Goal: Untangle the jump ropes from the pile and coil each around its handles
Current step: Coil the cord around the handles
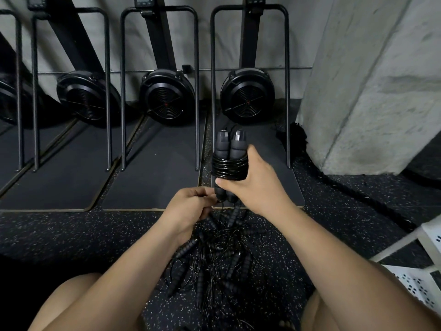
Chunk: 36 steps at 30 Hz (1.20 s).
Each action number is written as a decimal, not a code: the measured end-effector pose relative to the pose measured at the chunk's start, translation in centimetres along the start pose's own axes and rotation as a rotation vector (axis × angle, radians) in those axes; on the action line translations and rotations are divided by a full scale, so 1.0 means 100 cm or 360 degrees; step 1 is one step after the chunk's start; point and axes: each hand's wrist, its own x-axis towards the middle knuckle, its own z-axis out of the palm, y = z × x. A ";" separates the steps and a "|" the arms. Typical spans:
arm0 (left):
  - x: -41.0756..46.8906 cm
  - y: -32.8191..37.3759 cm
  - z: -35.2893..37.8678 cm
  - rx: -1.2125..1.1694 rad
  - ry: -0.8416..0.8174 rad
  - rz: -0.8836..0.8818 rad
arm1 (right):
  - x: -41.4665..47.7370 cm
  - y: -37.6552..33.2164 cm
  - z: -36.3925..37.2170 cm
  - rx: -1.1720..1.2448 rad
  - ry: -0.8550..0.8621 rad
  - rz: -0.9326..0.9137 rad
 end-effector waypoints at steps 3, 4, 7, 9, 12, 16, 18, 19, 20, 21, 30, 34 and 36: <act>-0.001 0.003 0.002 -0.0016 0.0000 -0.0032 | 0.001 0.001 0.002 -0.0087 0.0000 -0.0041; -0.001 0.005 0.001 -0.0029 -0.0004 -0.0038 | 0.001 0.001 0.003 -0.0133 -0.0005 -0.0071; 0.001 0.008 -0.006 -0.0089 0.0001 -0.0057 | -0.001 0.002 0.009 -0.0225 -0.0078 -0.0170; 0.002 0.008 -0.009 -0.0157 -0.0007 -0.0126 | -0.001 0.004 0.011 -0.0225 -0.0137 -0.0171; 0.003 0.008 -0.012 -0.0267 -0.0056 -0.0267 | 0.002 0.006 0.008 -0.0190 -0.0252 -0.0120; 0.005 0.013 -0.016 -0.0355 -0.0028 -0.0333 | 0.001 0.006 0.008 -0.0138 -0.0424 -0.0120; 0.005 0.014 -0.018 -0.0305 0.0030 -0.0279 | -0.001 0.007 0.010 -0.0144 -0.0447 -0.0103; 0.005 0.014 -0.018 -0.0289 0.0056 -0.0254 | -0.001 0.008 0.011 -0.0153 -0.0448 -0.0094; 0.006 0.014 -0.017 -0.0292 0.0069 -0.0245 | -0.001 0.009 0.012 -0.0161 -0.0442 -0.0089; 0.006 0.014 -0.017 -0.0309 0.0069 -0.0252 | 0.000 0.010 0.013 -0.0171 -0.0432 -0.0084; 0.009 0.018 -0.022 -0.0458 -0.0203 -0.0573 | 0.003 0.018 0.016 -0.0247 -0.0311 -0.0086; 0.009 0.022 -0.029 -0.0867 -0.0106 -0.0588 | 0.006 0.020 0.007 -0.0018 -0.0612 0.0107; 0.008 0.022 -0.028 -0.0948 -0.0014 -0.0516 | 0.006 0.018 0.009 -0.0033 -0.0633 0.0101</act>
